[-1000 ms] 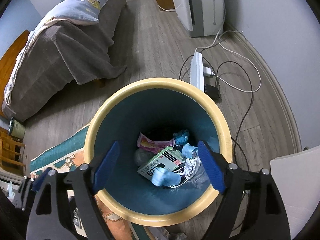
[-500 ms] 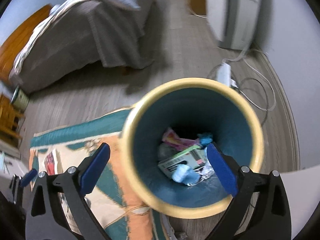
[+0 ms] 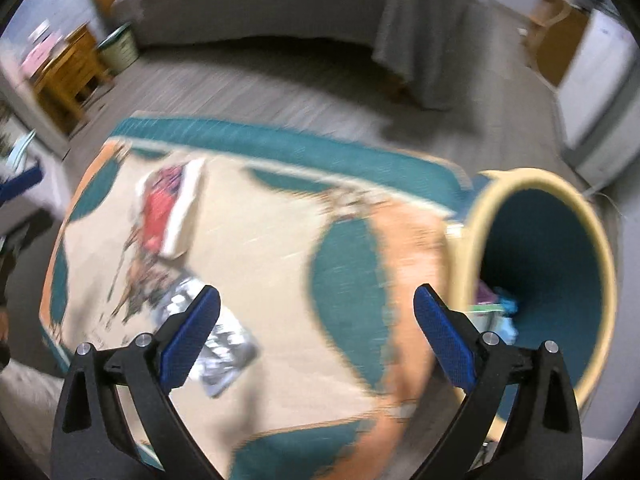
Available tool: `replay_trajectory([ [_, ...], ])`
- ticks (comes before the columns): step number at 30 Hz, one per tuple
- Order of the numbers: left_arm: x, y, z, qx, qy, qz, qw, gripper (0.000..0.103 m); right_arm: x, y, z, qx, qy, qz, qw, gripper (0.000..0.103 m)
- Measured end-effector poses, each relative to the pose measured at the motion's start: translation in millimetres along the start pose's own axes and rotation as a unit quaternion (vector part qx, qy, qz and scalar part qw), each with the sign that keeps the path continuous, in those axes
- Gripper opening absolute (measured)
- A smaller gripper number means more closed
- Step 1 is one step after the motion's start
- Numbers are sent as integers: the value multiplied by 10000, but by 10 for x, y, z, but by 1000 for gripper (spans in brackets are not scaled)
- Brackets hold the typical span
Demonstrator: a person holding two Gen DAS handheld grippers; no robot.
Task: Collect trash
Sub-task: 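Move back to the rug and grasp the foil blister tray with the right tool, then grasp the red-and-white wrapper with the left tool while the right tool holds the foil tray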
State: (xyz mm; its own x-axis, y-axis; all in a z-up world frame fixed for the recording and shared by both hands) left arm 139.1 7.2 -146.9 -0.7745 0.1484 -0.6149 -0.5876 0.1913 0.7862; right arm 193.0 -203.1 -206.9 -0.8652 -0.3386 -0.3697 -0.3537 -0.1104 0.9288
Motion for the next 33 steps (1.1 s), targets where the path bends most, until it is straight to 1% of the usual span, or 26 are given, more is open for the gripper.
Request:
replay_trajectory([
  [4, 61, -17, 184, -52, 202, 25, 9998, 87, 95, -129, 442, -268, 413, 118, 9987, 95],
  [8, 31, 27, 259, 20, 324, -72, 9994, 87, 216, -259, 753, -185, 983, 241, 9947, 96],
  [13, 41, -38, 267, 82, 277, 11, 9996, 87, 457, -444, 981, -133, 1655, 626, 9841, 97],
  [16, 49, -88, 275, 126, 322, 65, 9994, 87, 497, -538, 1005, 142, 1925, 674, 9789, 97],
  [17, 52, -112, 278, 152, 347, 90, 9992, 87, 488, -572, 996, 197, 1914, 689, 9789, 97],
  [22, 64, -243, 298, 157, 359, 219, 9990, 87, 379, -642, 1028, 39, 1687, 655, 9835, 97],
  [23, 71, -274, 300, 159, 374, 256, 9988, 87, 355, -644, 1025, 28, 1704, 639, 9833, 95],
  [24, 78, -304, 302, 158, 384, 289, 9987, 87, 336, -636, 1026, 25, 1714, 603, 9833, 91],
  [26, 90, -395, 295, 136, 392, 364, 9985, 87, 291, -610, 990, 17, 1669, 554, 9844, 73],
  [29, 101, -567, 250, 113, 361, 509, 9980, 87, 206, -583, 907, -202, 1370, 639, 9883, 70],
  [30, 98, -622, 228, 116, 362, 554, 9977, 87, 189, -580, 880, -214, 1334, 654, 9887, 69],
  [32, 87, -753, 157, 156, 389, 656, 9970, 83, 155, -558, 758, -134, 1294, 644, 9894, 69],
  [33, 89, -799, 124, 202, 400, 692, 9966, 77, 131, -549, 713, -148, 1212, 631, 9905, 69],
])
Point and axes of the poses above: each gripper's, at about its wrist camera, not at the fingertips, and y roughly against the way its jaws point, z to its left, x to its underside, the point moved 9 cm from there along -y, roughly the way its jaws point, and after that the axes turned 7 degrees about x, right-handed, at the moved point
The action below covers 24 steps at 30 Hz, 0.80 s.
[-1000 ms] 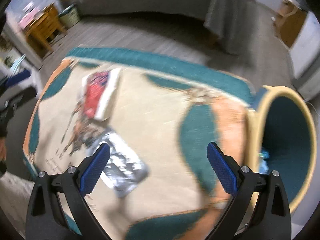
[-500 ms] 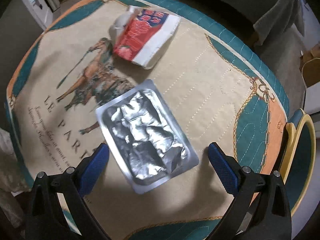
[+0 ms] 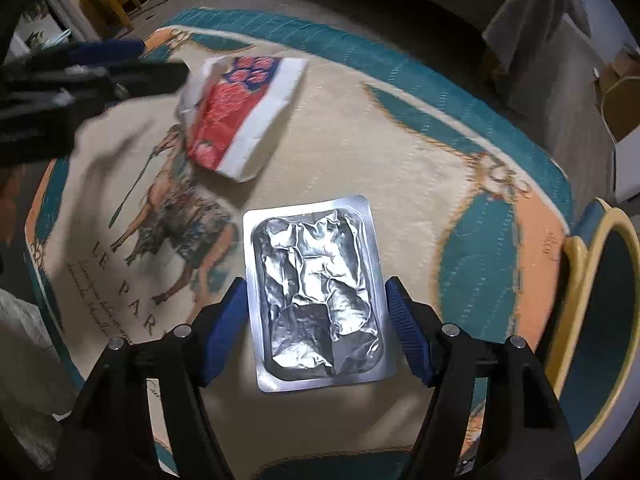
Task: Collect trash
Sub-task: 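Grasp the red-and-white wrapper with the left tool while the right tool holds the foil tray, then carry the wrapper and foil tray over the wastebasket with both tools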
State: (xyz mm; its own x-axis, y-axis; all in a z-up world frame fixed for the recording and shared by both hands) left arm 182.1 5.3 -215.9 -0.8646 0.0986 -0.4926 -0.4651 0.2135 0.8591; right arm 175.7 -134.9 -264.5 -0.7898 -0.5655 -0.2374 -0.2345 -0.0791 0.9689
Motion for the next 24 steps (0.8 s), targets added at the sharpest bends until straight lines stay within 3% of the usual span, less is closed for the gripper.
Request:
replay_trajectory([
  [1, 3, -62, -46, 50, -5, 73, 10000, 66, -8, 9, -34, -29, -65, -11, 10000, 69],
  [6, 24, -278, -158, 13, -75, 348, 9994, 39, 19, 29, -170, -80, -194, -21, 9998, 69],
  [11, 16, -317, -153, -118, -95, 344, 9993, 27, 61, 32, -208, -85, -185, -45, 9998, 69],
  [13, 7, -299, -150, -228, -183, 333, 9990, 18, 43, 73, -213, -81, -222, -105, 9997, 69],
  [17, -27, -245, -160, -255, -266, 282, 9989, 16, 59, 194, -230, -47, -387, -236, 9990, 69],
  [24, -201, -78, -365, -223, -488, 12, 9986, 16, 83, 456, -609, 216, -858, -500, 9948, 69],
])
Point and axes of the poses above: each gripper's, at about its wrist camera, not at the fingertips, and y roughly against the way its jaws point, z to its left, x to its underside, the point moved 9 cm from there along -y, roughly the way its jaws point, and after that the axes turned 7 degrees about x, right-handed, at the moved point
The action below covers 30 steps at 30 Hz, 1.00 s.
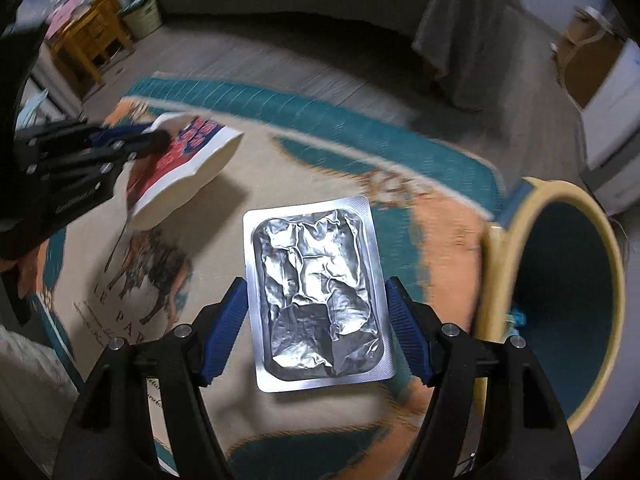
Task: Collect trash
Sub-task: 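Carry the wrapper and foil tray over the wastebasket with both tools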
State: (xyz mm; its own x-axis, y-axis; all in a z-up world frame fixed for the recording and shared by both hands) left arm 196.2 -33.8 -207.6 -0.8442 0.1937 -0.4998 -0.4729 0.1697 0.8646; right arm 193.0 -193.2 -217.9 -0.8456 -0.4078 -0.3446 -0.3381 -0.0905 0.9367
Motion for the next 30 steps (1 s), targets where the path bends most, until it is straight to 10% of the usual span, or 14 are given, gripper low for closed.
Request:
replay_trajectory([
  [15, -550, 395, -1191, 749, -665, -675, 9927, 16, 28, 770, -1535, 607, -1949, -771, 9759, 69],
  [30, -671, 189, -2519, 1027, -1898, -632, 9744, 16, 473, 727, -2497, 1083, -2931, -667, 9476, 69],
])
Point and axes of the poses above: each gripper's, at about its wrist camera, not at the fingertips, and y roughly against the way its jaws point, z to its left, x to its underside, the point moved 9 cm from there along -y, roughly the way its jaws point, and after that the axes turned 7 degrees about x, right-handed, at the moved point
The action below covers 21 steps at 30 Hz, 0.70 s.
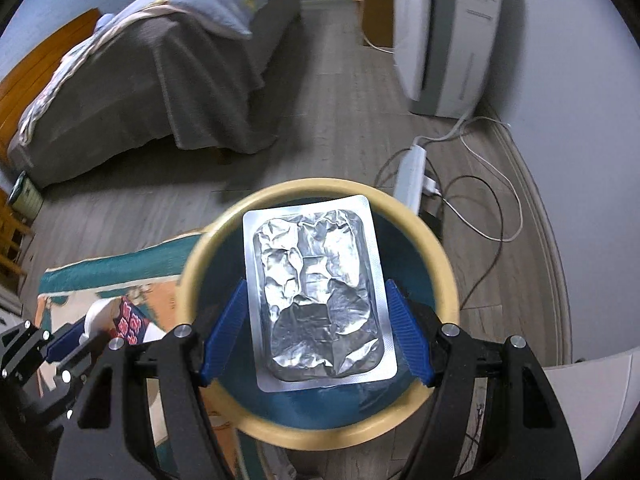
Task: Collect trash
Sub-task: 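Carry the wrapper and foil tray over the wastebasket with both tools, then open both tools to drop the wrapper and foil tray into the wastebasket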
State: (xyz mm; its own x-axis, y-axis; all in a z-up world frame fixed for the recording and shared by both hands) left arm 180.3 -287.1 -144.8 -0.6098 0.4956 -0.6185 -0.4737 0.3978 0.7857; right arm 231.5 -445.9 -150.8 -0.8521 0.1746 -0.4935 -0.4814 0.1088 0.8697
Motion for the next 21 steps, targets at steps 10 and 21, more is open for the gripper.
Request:
replay_trajectory([
  [10, -114, -397, -221, -53, -477, 117, 9988, 16, 44, -247, -314, -58, -562, 222, 9982, 69],
  [21, -148, -693, -218, -85, -557, 241, 9981, 16, 85, -442, -325, -16, -725, 376, 9967, 69],
])
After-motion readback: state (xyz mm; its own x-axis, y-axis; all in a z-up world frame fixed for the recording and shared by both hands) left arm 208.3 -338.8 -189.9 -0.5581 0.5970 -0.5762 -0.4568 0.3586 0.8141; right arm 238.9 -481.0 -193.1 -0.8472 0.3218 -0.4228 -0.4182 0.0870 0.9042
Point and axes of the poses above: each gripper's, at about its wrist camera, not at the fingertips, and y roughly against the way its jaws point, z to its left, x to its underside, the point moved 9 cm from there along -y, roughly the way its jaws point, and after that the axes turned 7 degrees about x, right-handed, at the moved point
